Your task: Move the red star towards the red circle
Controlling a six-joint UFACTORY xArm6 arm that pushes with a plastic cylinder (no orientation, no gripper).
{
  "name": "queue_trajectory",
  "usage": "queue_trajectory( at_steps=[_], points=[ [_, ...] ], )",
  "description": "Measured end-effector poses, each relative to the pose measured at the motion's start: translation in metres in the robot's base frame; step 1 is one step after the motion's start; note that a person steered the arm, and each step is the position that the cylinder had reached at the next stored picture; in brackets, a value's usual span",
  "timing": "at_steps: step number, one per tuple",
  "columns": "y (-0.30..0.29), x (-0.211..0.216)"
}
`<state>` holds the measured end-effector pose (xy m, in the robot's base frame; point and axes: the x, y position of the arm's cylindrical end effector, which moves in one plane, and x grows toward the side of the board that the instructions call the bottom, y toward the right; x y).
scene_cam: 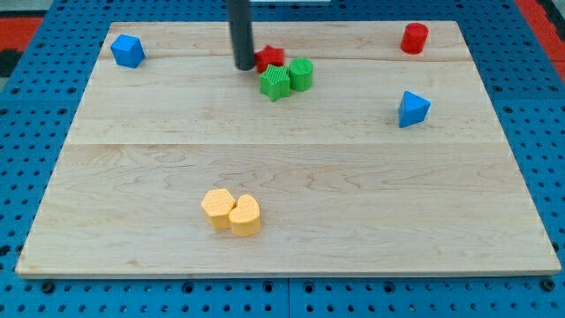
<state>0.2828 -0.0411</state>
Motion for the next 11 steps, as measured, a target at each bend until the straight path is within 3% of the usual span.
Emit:
queue_trajectory(
  at_steps=[3,5,7,9,10,11],
  points=[
    [0.108,-0.009],
    [0.123,0.008],
    [0.164,-0.026],
    [0.179,-0.026],
    [0.176,-0.003],
    [0.218,0.011]
  ],
)
